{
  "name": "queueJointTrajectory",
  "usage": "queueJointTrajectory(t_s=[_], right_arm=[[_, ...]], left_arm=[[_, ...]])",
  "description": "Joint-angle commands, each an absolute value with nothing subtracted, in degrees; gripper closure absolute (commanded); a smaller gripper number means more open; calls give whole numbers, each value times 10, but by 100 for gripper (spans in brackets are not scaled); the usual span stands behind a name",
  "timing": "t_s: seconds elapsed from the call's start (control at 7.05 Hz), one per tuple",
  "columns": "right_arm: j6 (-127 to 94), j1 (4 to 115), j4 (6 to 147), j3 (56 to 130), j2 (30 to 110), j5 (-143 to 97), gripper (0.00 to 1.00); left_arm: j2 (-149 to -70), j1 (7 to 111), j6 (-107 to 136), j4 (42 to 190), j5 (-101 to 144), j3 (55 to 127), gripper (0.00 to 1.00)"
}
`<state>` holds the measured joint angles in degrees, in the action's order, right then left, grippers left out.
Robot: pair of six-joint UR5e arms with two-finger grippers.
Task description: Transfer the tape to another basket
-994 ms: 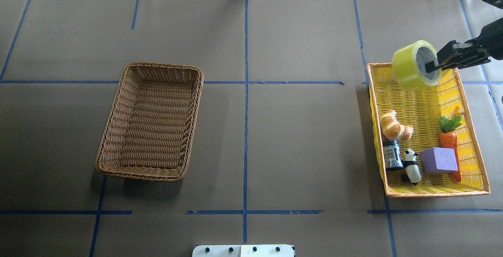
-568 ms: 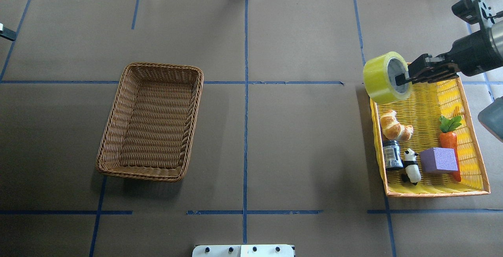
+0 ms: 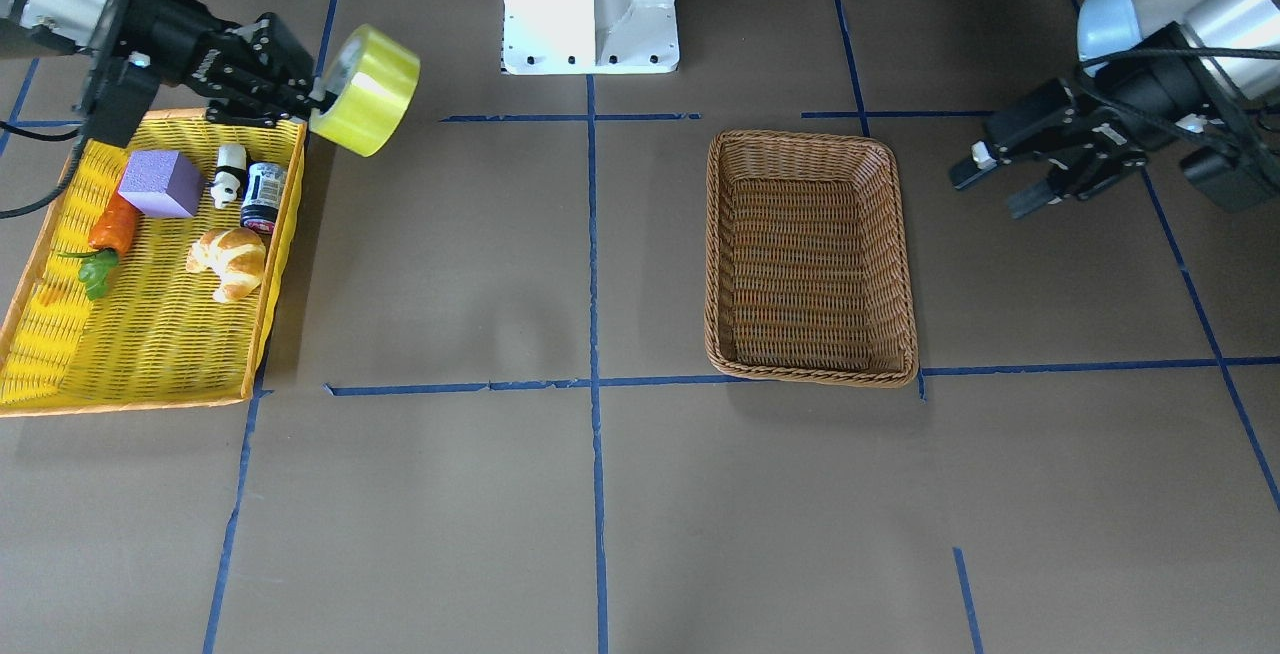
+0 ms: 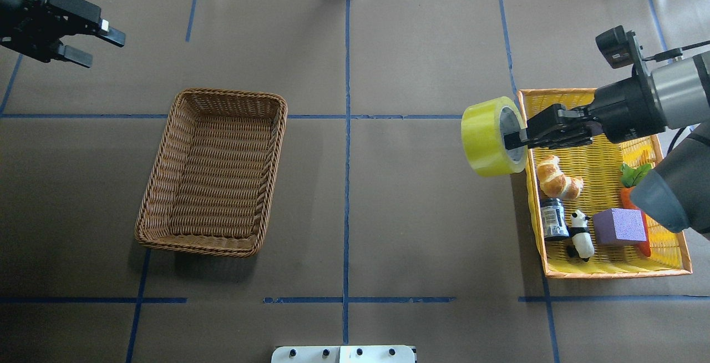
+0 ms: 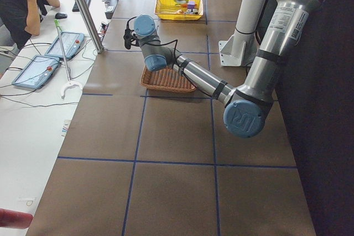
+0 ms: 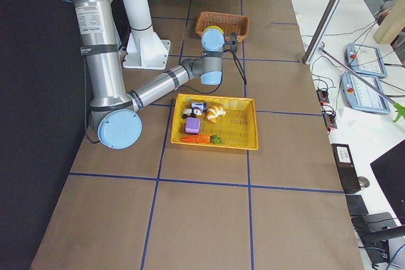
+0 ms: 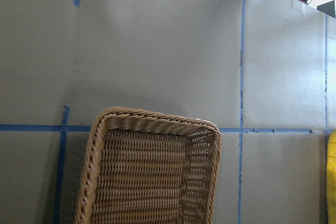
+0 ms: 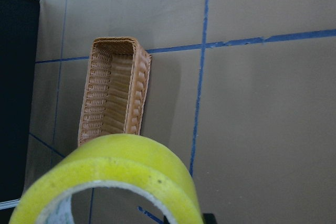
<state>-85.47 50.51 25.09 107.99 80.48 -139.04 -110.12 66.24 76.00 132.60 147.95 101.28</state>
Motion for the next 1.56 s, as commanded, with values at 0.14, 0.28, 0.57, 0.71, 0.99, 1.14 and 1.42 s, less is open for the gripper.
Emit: queueJointTrajectory(t_s=[0.14,0.28,0.57,0.71,0.99,1.14,1.42], right_arm=[[-968,462,171,1082,759,-1355,97],[-1009,440,140,1082,745,-1327,97],[-1099,380,35,1080,728,-1239,97],[-1102,364,27,1081,715,-1218,97],[-1163,359,19,1081,678,-1202,97],[-1165,354,19,1081,670,-1183,97],[-1167,351,19,1079,667,-1176,97]], left_arm=[[-1134,524,1061,1550,1280,1057,0],[-1144,486,1121,1621,1229,1058,0],[-1170,471,1234,1715,1213,1060,0],[-1173,459,1313,1775,1162,1067,0],[-1177,415,1330,1805,1108,1074,0],[-1178,412,1333,1806,1109,1075,0],[-1186,390,1333,1811,1109,1083,0]])
